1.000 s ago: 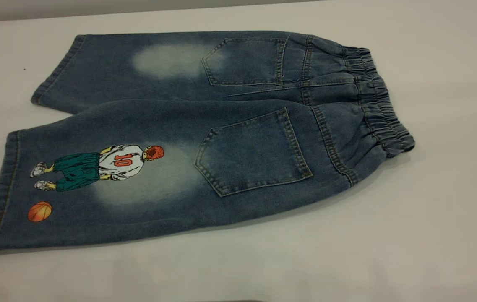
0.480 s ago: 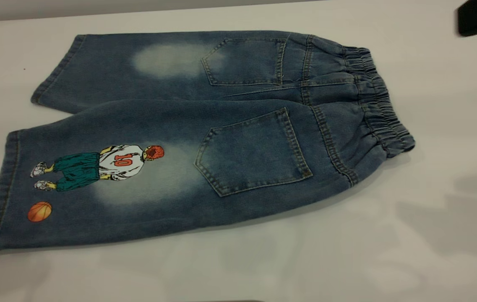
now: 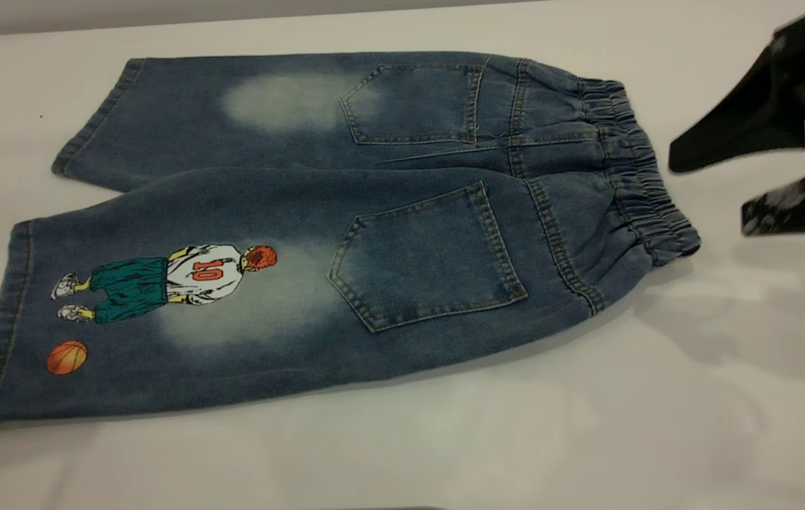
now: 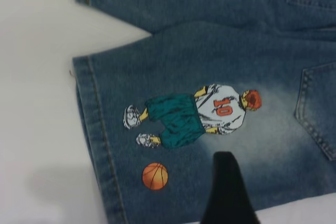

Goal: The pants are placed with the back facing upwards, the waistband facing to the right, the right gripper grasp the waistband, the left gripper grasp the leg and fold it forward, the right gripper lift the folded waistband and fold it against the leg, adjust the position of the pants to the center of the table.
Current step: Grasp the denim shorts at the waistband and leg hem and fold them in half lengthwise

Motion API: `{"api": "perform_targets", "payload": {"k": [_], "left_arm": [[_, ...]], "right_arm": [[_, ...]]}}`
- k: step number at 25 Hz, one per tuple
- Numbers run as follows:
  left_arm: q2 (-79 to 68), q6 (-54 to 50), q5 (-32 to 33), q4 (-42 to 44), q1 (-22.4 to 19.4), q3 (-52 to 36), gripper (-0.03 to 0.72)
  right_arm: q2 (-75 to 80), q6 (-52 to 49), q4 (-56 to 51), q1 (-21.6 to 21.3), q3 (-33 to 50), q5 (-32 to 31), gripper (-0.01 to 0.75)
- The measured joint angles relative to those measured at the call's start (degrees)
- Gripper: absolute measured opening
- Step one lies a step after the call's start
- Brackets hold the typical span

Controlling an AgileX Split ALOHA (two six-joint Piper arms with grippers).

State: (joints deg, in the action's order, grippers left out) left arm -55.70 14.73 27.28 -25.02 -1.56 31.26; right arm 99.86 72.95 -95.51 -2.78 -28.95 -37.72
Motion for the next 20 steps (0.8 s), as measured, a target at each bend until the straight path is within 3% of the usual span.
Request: {"api": "perform_targets", "payload": {"k": [6, 20], "left_arm": [[-1.88, 0.18, -0.43, 0.00, 0.00, 0.00, 0.441], [-1.99, 0.18, -0.79, 0.00, 0.00, 0.00, 0.441]], "right_arm": [[9.22, 8.87, -7.77, 0.00, -0.97, 0.01, 0.563], [21.82, 10.12, -8.82, 0.00, -10.44, -0.27, 0.563]]}}
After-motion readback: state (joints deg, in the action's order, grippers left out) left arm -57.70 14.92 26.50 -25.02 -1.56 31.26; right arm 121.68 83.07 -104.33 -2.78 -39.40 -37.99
